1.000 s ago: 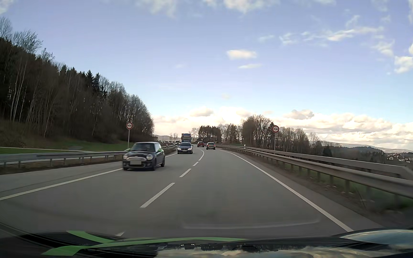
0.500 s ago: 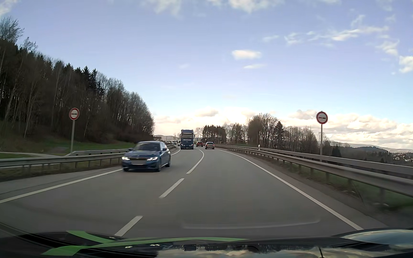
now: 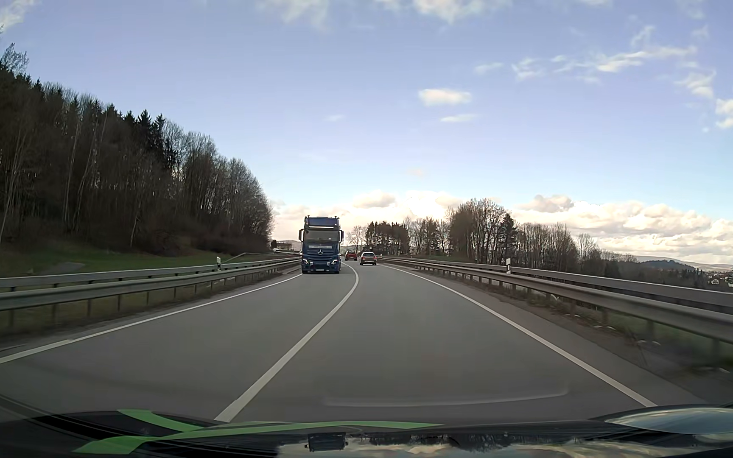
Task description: Follow the waypoints while adhering to traffic rules and regulations
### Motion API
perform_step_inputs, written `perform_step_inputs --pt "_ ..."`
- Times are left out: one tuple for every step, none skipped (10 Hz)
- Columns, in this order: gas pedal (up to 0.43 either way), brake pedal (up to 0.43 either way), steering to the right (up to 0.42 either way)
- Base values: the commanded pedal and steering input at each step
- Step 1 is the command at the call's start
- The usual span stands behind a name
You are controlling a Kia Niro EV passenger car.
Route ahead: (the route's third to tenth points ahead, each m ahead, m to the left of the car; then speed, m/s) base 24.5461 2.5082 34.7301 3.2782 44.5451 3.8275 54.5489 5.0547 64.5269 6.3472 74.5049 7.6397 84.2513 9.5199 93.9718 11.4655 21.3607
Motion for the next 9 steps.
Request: perform_step_inputs --pt "0.110 0.000 -0.009" --pt "0.110 0.000 -0.009" --pt "0.110 0.000 -0.009" --pt "0.110 0.000 -0.009" --pt "0.110 0.000 -0.009" --pt "0.110 0.000 -0.010" --pt "0.110 0.000 -0.011" --pt "0.110 0.000 -0.012" --pt "0.098 0.000 -0.012"
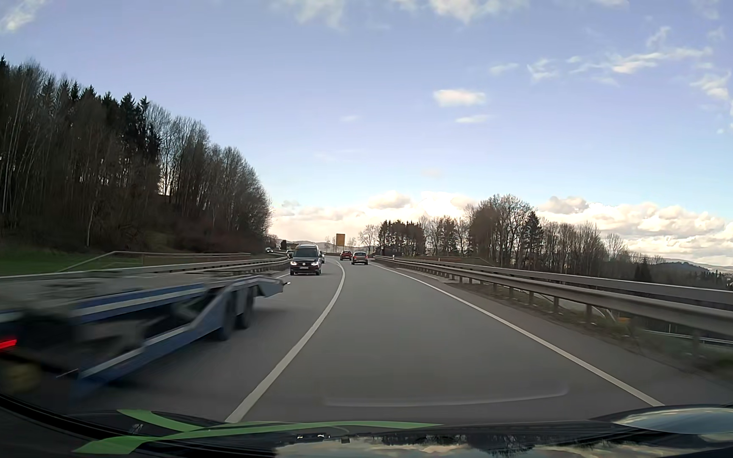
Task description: Follow the waypoints while adhering to traffic rules and regulations
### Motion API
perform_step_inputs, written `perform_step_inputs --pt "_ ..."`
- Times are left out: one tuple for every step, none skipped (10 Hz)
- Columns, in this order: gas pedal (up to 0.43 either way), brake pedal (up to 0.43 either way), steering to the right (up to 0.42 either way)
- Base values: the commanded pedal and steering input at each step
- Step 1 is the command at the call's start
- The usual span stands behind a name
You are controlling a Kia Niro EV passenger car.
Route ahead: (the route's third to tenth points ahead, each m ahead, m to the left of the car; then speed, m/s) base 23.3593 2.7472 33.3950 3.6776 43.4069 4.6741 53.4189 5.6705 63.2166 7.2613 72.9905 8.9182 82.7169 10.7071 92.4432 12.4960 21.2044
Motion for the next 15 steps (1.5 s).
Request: perform_step_inputs --pt "0.098 0.000 -0.014" --pt "0.098 0.000 -0.015" --pt "0.098 0.000 -0.016" --pt "0.098 0.000 -0.016" --pt "0.098 0.000 -0.016" --pt "0.098 0.000 -0.016" --pt "0.098 0.000 -0.016" --pt "0.098 0.000 -0.016" --pt "0.098 0.000 -0.016" --pt "0.098 0.000 -0.016" --pt "0.098 0.000 -0.016" --pt "0.098 0.000 -0.016" --pt "0.098 0.000 -0.016" --pt "0.098 0.000 -0.016" --pt "0.098 0.000 -0.016"
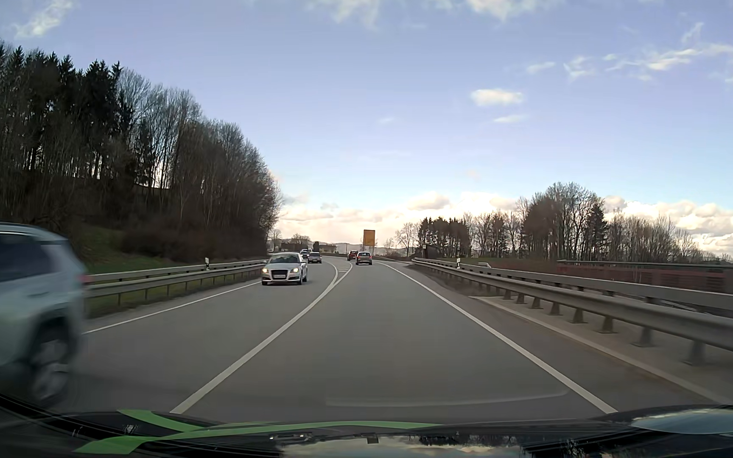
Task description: Follow the waypoints while adhering to traffic rules and regulations
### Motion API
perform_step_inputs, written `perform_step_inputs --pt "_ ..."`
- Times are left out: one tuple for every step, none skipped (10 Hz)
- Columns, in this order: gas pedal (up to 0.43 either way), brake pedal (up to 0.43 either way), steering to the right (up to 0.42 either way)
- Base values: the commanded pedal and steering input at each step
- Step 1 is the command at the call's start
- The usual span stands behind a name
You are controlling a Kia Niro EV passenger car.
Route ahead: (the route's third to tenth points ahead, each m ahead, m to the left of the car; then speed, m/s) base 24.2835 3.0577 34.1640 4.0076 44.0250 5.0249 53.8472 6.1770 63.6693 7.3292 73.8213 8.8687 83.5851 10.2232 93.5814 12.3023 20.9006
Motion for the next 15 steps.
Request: perform_step_inputs --pt "0.098 0.000 -0.016" --pt "0.098 0.000 -0.016" --pt "0.098 0.000 -0.016" --pt "0.098 0.000 -0.016" --pt "0.098 0.000 -0.014" --pt "0.098 0.000 -0.012" --pt "0.098 0.000 -0.011" --pt "0.098 0.000 -0.011" --pt "0.098 0.000 -0.011" --pt "0.098 0.000 -0.011" --pt "0.098 0.000 -0.011" --pt "0.098 0.000 -0.011" --pt "0.098 0.000 -0.011" --pt "0.098 0.000 -0.011" --pt "0.098 0.000 -0.011"
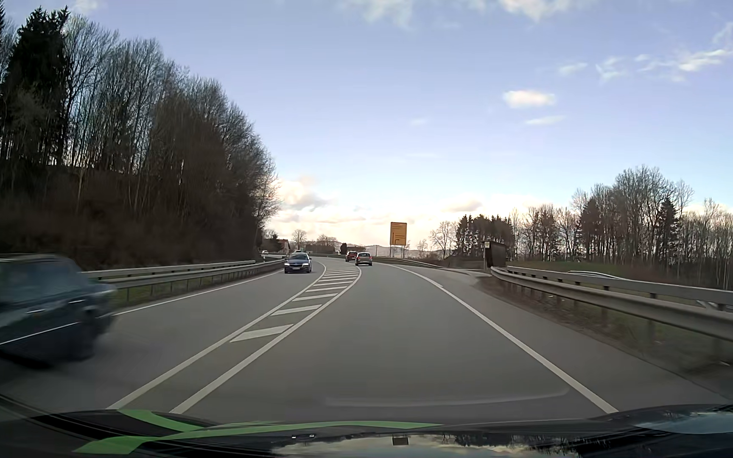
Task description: Follow the waypoints while adhering to traffic rules and regulations
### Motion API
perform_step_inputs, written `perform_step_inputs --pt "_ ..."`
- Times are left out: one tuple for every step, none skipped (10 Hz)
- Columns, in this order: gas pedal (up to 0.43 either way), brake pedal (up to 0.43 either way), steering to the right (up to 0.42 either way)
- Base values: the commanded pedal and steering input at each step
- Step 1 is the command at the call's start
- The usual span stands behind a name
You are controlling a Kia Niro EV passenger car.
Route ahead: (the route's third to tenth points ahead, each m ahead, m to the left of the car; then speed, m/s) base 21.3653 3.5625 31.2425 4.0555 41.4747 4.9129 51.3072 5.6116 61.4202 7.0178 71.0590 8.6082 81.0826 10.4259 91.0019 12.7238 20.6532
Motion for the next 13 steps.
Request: perform_step_inputs --pt "0.098 0.000 -0.011" --pt "0.098 0.000 -0.011" --pt "0.098 0.000 -0.011" --pt "0.098 0.000 -0.011" --pt "0.098 0.000 -0.011" --pt "0.098 0.000 -0.011" --pt "0.098 0.000 -0.011" --pt "0.098 0.000 -0.011" --pt "0.098 0.000 -0.011" --pt "0.098 0.000 -0.011" --pt "0.098 0.000 -0.011" --pt "0.098 0.000 -0.011" --pt "0.098 0.000 -0.012"
